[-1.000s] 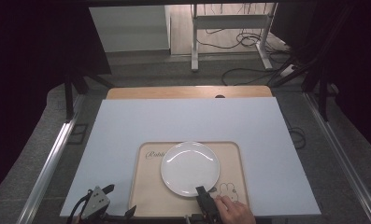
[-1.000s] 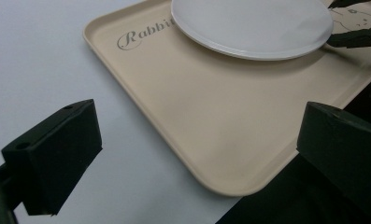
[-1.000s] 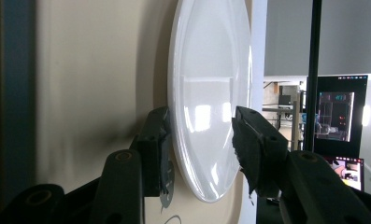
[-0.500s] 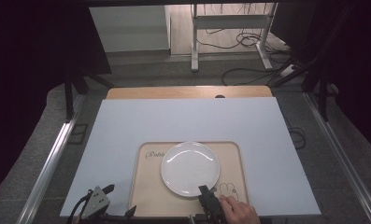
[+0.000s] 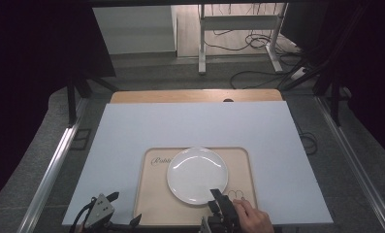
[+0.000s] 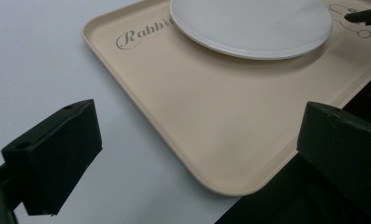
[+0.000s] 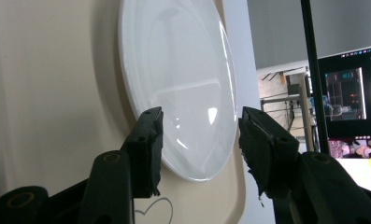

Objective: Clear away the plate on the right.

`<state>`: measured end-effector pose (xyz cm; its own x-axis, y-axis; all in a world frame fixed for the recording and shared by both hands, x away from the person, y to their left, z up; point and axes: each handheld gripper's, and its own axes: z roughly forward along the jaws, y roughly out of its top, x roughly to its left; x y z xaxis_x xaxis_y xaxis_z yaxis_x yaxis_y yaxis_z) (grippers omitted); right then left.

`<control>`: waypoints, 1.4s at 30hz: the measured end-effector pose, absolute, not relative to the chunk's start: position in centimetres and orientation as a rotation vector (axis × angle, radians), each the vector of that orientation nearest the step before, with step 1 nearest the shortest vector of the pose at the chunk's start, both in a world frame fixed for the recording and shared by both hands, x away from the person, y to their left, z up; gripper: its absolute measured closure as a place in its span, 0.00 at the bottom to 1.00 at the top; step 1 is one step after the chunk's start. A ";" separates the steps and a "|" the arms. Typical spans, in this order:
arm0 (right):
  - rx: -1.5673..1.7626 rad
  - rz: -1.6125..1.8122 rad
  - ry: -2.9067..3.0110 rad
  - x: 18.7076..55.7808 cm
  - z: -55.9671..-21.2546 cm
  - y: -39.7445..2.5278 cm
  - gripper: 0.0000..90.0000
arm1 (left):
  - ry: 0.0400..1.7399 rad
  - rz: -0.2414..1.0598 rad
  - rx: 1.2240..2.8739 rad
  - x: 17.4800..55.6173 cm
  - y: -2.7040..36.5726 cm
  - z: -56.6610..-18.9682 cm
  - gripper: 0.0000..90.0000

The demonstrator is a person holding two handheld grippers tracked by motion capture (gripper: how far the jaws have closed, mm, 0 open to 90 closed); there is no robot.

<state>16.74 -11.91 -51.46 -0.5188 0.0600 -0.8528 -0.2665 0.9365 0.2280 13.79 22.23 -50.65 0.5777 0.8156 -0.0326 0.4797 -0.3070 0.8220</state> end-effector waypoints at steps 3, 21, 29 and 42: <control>-0.120 0.421 2.089 17.0 -51.2 -12.2 0.54 | 1.037 0.502 1.963 13.8 22.2 -50.6 0.00; 0.039 0.530 2.136 18.1 -50.5 -13.6 0.46 | 1.039 0.501 1.961 13.8 22.3 -50.6 0.00; 0.099 0.572 2.157 18.4 -50.3 -14.3 0.41 | 1.038 0.501 1.962 13.8 22.3 -50.6 0.00; 0.182 0.648 2.194 19.1 -49.7 -15.1 0.31 | 1.038 0.503 1.963 13.8 22.3 -50.7 0.00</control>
<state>19.11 -15.13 -49.72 -0.6523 0.3372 -0.6788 -0.0858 0.8570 0.5082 13.75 22.28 -50.65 0.5768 0.8162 -0.0329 0.4801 -0.3061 0.8221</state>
